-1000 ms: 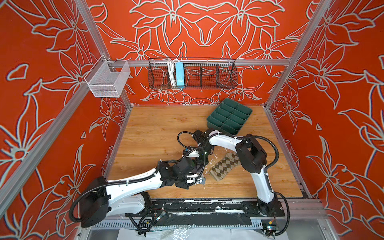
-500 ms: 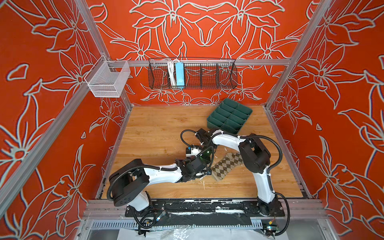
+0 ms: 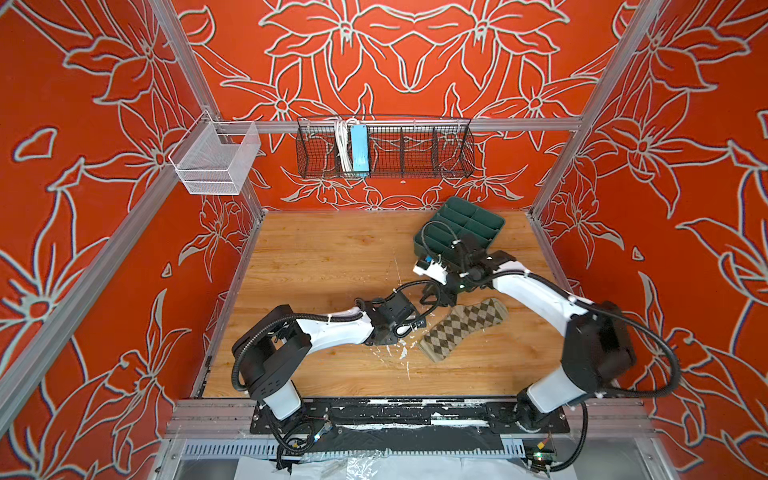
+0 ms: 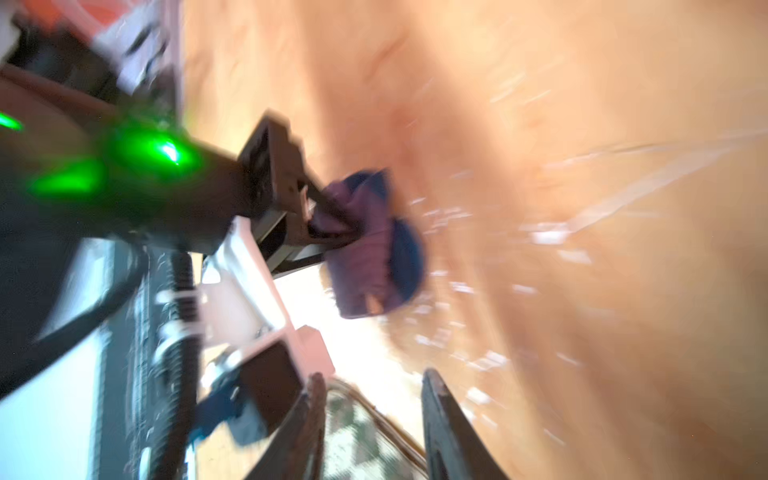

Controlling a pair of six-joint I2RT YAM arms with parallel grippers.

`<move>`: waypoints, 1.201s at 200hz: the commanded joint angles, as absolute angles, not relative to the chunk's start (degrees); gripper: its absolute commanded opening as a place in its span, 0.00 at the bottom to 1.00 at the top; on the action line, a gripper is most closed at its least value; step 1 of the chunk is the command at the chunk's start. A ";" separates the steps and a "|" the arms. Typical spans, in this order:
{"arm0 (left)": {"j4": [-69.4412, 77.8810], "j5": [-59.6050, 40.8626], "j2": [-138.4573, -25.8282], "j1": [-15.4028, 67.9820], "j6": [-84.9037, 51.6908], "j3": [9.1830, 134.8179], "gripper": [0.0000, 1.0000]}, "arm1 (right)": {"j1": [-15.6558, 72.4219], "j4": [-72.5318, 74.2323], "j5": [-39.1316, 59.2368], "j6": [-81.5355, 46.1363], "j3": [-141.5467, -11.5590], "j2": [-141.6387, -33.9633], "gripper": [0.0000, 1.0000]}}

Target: Roll the socks

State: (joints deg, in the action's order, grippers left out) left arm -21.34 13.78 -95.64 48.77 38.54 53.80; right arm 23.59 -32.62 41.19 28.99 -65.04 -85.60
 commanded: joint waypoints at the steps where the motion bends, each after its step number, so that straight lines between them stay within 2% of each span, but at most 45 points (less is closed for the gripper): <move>1: -37.20 4.01 -101.51 46.16 34.99 55.78 0.09 | 21.17 -22.07 34.56 19.45 -59.28 -76.05 0.44; 15: -40.96 -0.78 -103.42 44.99 34.71 58.69 0.09 | 19.99 -16.43 25.86 16.36 -54.14 -68.27 0.48; 29: -44.74 -5.99 -105.48 43.51 34.51 61.64 0.09 | 19.87 -14.31 21.81 18.48 -50.13 -60.98 0.52; 55: -51.83 -13.74 -110.36 40.11 33.45 67.95 0.10 | 21.10 -21.62 29.05 28.94 -47.27 -51.58 0.52; 71: -55.46 -18.08 -113.18 38.41 33.40 71.67 0.11 | 26.03 -27.82 30.05 37.97 -45.28 -47.53 0.53; 95: -59.03 -22.76 -116.38 36.78 33.74 75.56 0.13 | 37.52 -27.06 18.49 46.79 -39.81 -44.97 0.57; 118: -61.15 -24.78 -119.11 35.71 33.52 77.96 0.14 | 47.04 -13.82 5.41 50.75 -33.93 -49.91 0.57; 130: -61.58 -25.07 -120.24 35.34 33.23 78.71 0.14 | 50.01 -5.31 2.01 52.47 -31.98 -54.55 0.58; 148: -61.88 -25.49 -121.11 34.83 33.01 79.19 0.14 | 51.02 2.79 1.54 52.89 -32.92 -63.16 0.58; 183: -61.53 -25.55 -121.57 34.45 32.62 79.26 0.14 | 51.24 7.22 3.05 55.69 -38.69 -77.80 0.58; 240: -61.22 -25.50 -122.44 34.45 32.31 80.06 0.14 | 52.41 6.42 5.53 56.57 -43.13 -89.53 0.55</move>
